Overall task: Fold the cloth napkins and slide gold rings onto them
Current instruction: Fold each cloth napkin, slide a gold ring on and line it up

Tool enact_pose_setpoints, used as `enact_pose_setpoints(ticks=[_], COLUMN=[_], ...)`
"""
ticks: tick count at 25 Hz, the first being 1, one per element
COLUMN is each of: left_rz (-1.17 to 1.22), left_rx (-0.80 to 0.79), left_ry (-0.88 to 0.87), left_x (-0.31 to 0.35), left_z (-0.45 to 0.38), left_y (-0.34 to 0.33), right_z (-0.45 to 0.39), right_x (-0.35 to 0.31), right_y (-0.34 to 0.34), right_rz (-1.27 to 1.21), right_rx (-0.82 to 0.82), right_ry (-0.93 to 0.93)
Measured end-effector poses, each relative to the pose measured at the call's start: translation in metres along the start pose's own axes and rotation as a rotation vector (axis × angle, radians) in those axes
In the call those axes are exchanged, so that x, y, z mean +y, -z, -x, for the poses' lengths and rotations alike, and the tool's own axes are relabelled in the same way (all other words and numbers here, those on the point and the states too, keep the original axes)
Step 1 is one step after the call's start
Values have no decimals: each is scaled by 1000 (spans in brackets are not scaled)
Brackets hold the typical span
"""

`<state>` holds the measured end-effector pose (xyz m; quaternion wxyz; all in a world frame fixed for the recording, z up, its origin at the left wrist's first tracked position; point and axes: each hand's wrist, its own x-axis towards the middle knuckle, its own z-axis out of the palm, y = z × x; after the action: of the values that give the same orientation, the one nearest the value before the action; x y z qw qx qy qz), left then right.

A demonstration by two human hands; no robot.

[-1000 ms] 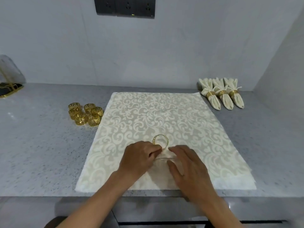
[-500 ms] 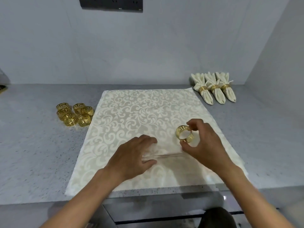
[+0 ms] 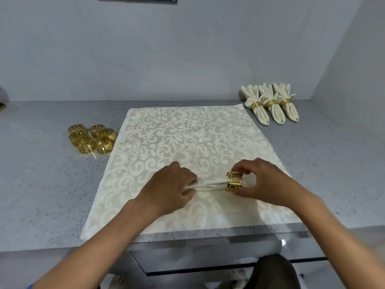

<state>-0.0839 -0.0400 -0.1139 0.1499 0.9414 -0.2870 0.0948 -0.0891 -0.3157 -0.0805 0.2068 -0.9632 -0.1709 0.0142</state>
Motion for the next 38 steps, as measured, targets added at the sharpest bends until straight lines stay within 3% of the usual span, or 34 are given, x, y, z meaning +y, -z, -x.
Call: enact_pose_setpoints(ticks=[6,13,17,20,26,31,38], left_rz=[-114,-415,-345,-207,-231,-132,-276], left_rx=[15,-13,-108,-250,-190,-345,-264], left_ry=[-42,-82,-93,-55,-179,-95,-130], left_x=[1,7,17,10,-10,-14,25], left_z=[-2,-16,-31,-36,-33,-30,-49], left_y=[2,5,23,38,42,58,34], right_z=[-25,-25,-36,-29,-10,-6,-6], right_x=[-28,-13,-17,-10,0,-1,-7], right_y=[-18,-19,-25,-31,-49,-63,-69], right_rz=[-79,-259,-363,-201,62,150,293], right_rx=[16,-49,-113,-48,247,310,379], right_ry=[101,105,157,140,315,297,326])
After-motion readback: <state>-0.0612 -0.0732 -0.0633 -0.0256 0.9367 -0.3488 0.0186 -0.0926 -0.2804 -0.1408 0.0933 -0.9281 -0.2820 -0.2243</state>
